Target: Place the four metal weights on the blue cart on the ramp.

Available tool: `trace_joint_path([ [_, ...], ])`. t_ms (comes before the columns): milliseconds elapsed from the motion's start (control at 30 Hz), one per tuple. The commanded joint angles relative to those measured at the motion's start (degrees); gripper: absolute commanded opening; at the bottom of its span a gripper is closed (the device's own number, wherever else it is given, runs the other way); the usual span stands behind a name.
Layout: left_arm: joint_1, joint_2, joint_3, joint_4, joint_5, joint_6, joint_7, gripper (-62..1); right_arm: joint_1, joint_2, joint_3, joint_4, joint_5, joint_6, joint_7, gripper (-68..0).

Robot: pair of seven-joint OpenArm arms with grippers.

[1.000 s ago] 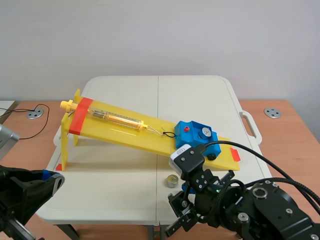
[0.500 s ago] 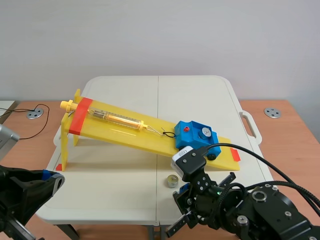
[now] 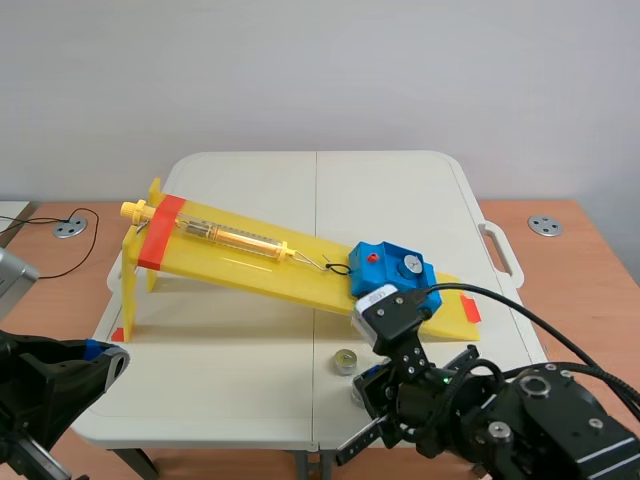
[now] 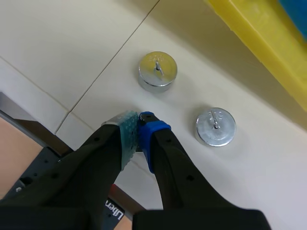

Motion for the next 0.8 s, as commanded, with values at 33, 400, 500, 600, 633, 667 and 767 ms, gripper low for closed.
trace_joint_path([
  [33, -1.1, 0.4, -0.9, 4.0, -4.0, -1.4, -5.5, -57.1, 0.2, 3.7, 5.5, 13.2, 7.0, 0.3, 3.0, -66.9],
  [400, -1.1, 0.4, -0.9, 4.0, -4.0, -1.4, -5.5, -57.1, -8.7, 4.9, 20.1, 28.9, 21.3, 7.7, -5.1, -66.9],
  [500, -1.1, 0.4, -0.9, 4.0, -4.0, -1.4, -5.5, -57.1, -9.4, 4.9, 24.5, 30.4, 26.8, 8.2, -6.2, -66.9],
  [600, -1.1, 0.4, -0.9, 4.0, -4.0, -1.4, -5.5, -57.1, -8.9, 4.5, 28.2, 30.4, 31.8, 9.6, -5.9, -66.9],
  [633, -1.1, 0.4, -0.9, 4.0, -4.0, -1.4, -5.5, -57.1, -8.3, 4.2, 28.9, 30.4, 32.3, 9.7, -5.6, -66.9],
  [667, -1.1, 0.4, -0.9, 4.0, -4.0, -1.4, -5.5, -57.1, -7.7, 3.6, 29.6, 30.3, 32.3, 9.7, -5.7, -66.9],
  [767, -1.1, 0.4, -0.9, 4.0, -4.0, -1.4, -5.6, -57.1, -4.9, 1.8, 29.9, 28.9, 32.3, 9.7, -5.7, -66.9],
])
